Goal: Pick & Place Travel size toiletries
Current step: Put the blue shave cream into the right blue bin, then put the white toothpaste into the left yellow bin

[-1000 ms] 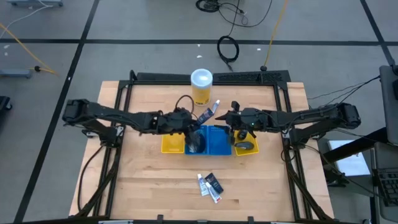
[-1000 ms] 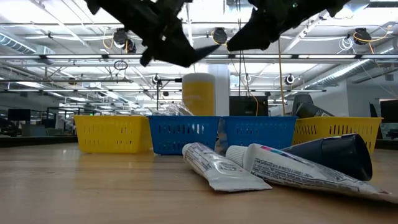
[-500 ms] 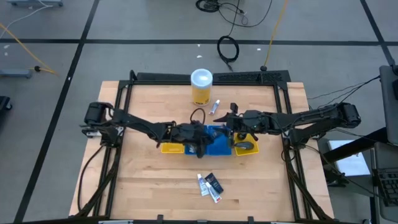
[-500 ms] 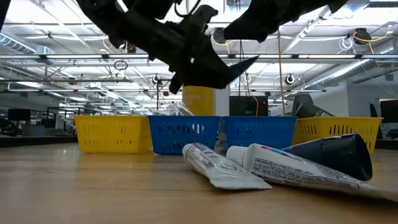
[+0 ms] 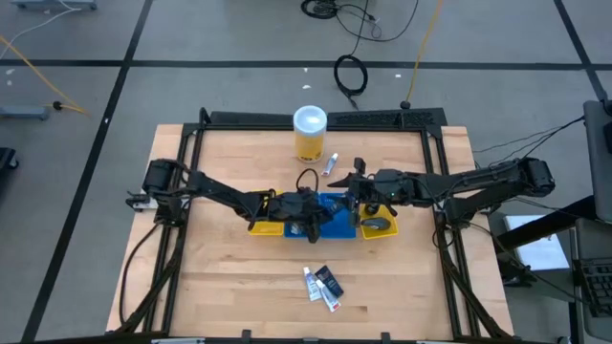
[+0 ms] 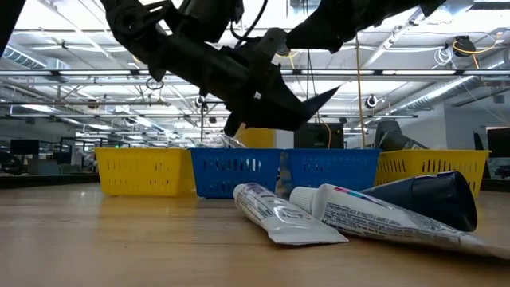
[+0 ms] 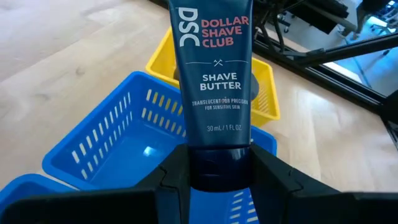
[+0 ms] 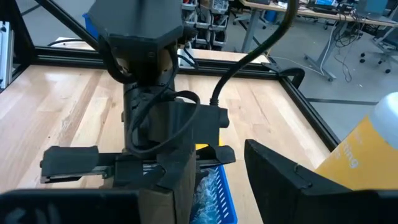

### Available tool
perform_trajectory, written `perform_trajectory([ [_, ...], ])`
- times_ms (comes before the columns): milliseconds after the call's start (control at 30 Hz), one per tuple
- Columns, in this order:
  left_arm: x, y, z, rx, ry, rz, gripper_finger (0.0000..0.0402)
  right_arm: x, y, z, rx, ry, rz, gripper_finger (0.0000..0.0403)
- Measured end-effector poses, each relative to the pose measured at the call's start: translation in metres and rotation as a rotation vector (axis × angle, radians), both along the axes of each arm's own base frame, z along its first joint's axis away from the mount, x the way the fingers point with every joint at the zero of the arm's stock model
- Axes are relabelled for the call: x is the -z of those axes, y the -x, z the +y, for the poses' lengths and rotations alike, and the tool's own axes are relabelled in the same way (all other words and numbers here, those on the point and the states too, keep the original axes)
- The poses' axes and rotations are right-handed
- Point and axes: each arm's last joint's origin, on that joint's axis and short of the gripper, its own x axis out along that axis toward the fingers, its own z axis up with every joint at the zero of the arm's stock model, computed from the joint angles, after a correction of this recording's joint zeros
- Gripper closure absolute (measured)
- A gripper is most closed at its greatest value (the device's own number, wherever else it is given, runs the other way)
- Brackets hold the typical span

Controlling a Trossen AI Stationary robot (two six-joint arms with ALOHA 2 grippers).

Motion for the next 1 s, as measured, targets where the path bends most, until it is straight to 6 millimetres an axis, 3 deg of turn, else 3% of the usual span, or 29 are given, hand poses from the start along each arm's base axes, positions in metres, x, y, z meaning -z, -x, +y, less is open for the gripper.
perform_trajectory([
  [133, -0.0011, -0.0005, -0.0002, 0.001, 0.002, -0.012, 0.0291, -0.0001, 0.0, 0.0, 0.0, 0.0, -0.001, 0.0273],
  [333, -0.0018, -0.0006, -0.0002, 0.001, -0.001, -0.018, 0.022, -0.0002, -0.0001, 0.0, 0.0, 0.0, -0.002, 0.0273],
  [467, -0.002, -0.0007, -0.0002, 0.0, -0.002, -0.02, 0.0195, -0.0002, -0.0001, 0.0, 0.0, 0.0, -0.002, 0.0273],
  [1000, -0.007, -0.0012, -0.0042, 0.084, -0.073, -0.05, 0.0189, 0.0, 0.0, 0.0, -0.006, 0.014, 0.003, 0.0273],
])
